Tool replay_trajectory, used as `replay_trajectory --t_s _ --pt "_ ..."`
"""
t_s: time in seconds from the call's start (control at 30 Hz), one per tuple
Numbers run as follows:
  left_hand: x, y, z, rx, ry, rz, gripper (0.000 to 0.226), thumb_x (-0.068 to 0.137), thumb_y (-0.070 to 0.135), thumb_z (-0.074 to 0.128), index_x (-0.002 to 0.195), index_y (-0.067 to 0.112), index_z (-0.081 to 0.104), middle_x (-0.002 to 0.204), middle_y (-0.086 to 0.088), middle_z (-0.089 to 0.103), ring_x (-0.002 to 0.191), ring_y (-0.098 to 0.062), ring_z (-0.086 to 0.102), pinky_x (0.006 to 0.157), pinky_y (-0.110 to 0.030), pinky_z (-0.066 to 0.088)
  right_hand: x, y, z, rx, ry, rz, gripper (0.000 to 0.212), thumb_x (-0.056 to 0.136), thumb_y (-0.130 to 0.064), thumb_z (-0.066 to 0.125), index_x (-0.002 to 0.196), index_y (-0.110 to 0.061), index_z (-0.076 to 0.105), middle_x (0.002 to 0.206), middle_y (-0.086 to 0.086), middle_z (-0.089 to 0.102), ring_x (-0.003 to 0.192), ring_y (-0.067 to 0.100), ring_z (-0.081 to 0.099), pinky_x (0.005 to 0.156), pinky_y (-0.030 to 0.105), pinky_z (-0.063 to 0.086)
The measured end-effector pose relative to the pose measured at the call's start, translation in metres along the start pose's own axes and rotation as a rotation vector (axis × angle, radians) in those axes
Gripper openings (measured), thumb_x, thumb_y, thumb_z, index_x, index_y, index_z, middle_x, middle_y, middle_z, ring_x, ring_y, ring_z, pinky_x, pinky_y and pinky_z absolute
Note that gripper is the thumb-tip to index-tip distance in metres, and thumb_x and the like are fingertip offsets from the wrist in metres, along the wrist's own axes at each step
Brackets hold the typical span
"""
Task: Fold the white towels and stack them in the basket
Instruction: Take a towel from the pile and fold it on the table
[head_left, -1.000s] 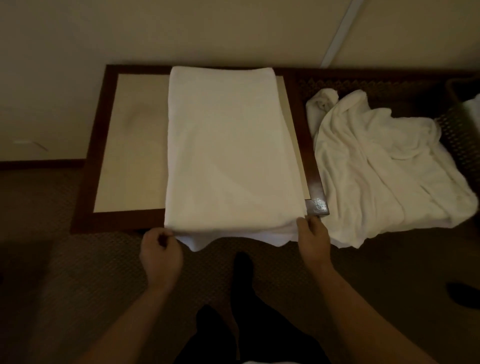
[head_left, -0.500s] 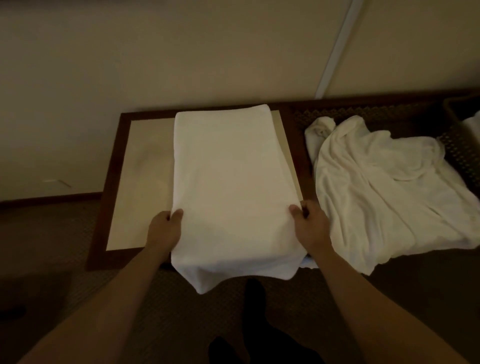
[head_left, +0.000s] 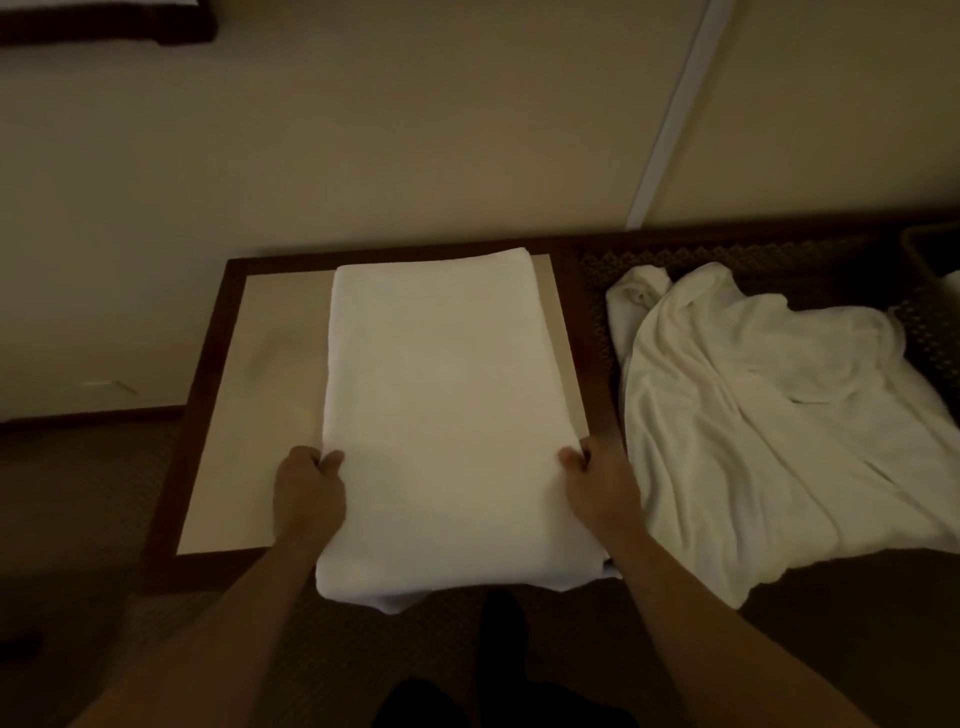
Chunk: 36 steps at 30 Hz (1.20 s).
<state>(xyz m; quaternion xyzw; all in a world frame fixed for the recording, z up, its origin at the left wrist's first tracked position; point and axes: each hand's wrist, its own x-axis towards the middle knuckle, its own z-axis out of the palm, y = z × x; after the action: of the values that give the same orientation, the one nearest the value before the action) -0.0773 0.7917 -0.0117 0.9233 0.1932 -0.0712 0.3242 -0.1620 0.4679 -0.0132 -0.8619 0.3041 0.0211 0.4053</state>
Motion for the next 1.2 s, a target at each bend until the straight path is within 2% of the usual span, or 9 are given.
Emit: replay_trajectory --t_s 0.1,0.2,0.33,0.47,0.53,0.63,0.77,0.9,1.2 --pt "-0.004 0.0 0.009 0.017 0.06 -0.042 0.038 0.106 0.044 0.039 0.111 0.011 0.057 0.103 -0.01 0.062 0.089 -0.029 0.059 0.078 -0.045 0.051 0.011 -0.005 0.004 -0.049 -0.034 0.048 0.029 0.1 -0.039 0.055 0.083 -0.015 0.057 0.075 -0.001 0.058 0.071 0.018 0.059 0.062 0.031 0.042" --pt "-0.008 0.003 0.006 0.051 0.008 -0.05 0.043 0.106 0.052 0.031 0.103 0.016 0.052 0.092 -0.005 0.059 0.083 -0.027 0.057 0.073 -0.04 0.047 0.019 -0.008 0.001 -0.059 -0.058 0.021 0.035 0.101 -0.047 0.052 0.087 -0.015 0.056 0.079 -0.002 0.059 0.07 0.012 0.056 0.058 0.03 0.038" --pt "-0.02 -0.008 0.007 0.145 0.057 -0.003 0.046 0.104 0.055 0.028 0.107 0.015 0.05 0.092 -0.005 0.059 0.079 -0.025 0.056 0.07 -0.042 0.047 0.02 0.001 0.007 -0.199 -0.061 -0.018 0.029 0.104 -0.042 0.046 0.09 -0.017 0.052 0.081 -0.002 0.056 0.077 0.021 0.059 0.067 0.035 0.048" --pt "-0.016 -0.002 0.014 0.143 0.073 -0.054 0.056 0.104 0.057 0.028 0.129 0.012 0.052 0.111 -0.009 0.062 0.097 -0.03 0.059 0.079 -0.044 0.045 0.021 -0.009 0.018 -0.226 0.094 -0.082 0.022 0.098 -0.031 0.051 0.109 -0.012 0.054 0.102 0.007 0.06 0.095 0.029 0.062 0.081 0.047 0.055" --pt "-0.008 0.006 0.015 0.114 0.048 -0.048 0.058 0.103 0.058 0.03 0.135 0.013 0.049 0.119 -0.011 0.063 0.104 -0.032 0.06 0.086 -0.048 0.049 0.024 -0.017 0.021 -0.347 0.141 -0.151 0.044 0.096 -0.036 0.052 0.132 -0.011 0.048 0.127 0.014 0.054 0.117 0.034 0.055 0.095 0.054 0.049" --pt "0.005 0.022 0.023 0.198 0.122 0.087 0.06 0.101 0.051 0.042 0.148 0.013 0.036 0.14 -0.017 0.05 0.121 -0.038 0.051 0.099 -0.055 0.045 0.034 -0.028 0.029 -0.512 0.019 -0.307 0.067 0.101 -0.049 0.038 0.159 -0.022 0.016 0.166 0.009 0.013 0.151 0.032 0.018 0.114 0.063 0.021" --pt "0.027 0.041 0.046 0.515 0.011 0.401 0.069 0.1 0.057 0.024 0.159 0.021 0.025 0.166 -0.01 0.021 0.151 -0.035 0.02 0.117 -0.059 0.02 0.053 -0.027 0.043 -0.661 -0.116 -0.452 0.071 0.1 -0.061 0.022 0.162 -0.028 0.007 0.169 -0.006 -0.002 0.156 0.027 -0.001 0.117 0.069 0.004" --pt "0.059 0.05 0.06 0.589 -0.04 0.381 0.076 0.096 0.065 0.007 0.162 0.027 0.011 0.17 -0.003 0.003 0.156 -0.027 -0.001 0.121 -0.058 0.001 0.08 -0.038 0.047 -0.675 -0.099 -0.271 0.075 0.095 -0.063 0.003 0.16 -0.028 -0.011 0.167 -0.011 -0.018 0.154 0.028 -0.017 0.115 0.069 -0.009" --pt "0.159 0.101 0.067 0.609 -0.041 0.412 0.082 0.093 0.07 -0.003 0.162 0.026 -0.003 0.169 -0.003 -0.011 0.155 -0.03 -0.011 0.123 -0.058 0.0 0.2 -0.103 0.057 -0.709 -0.117 -0.306 0.072 0.1 -0.062 0.011 0.159 -0.029 -0.015 0.165 -0.012 -0.025 0.152 0.028 -0.023 0.115 0.07 -0.01"
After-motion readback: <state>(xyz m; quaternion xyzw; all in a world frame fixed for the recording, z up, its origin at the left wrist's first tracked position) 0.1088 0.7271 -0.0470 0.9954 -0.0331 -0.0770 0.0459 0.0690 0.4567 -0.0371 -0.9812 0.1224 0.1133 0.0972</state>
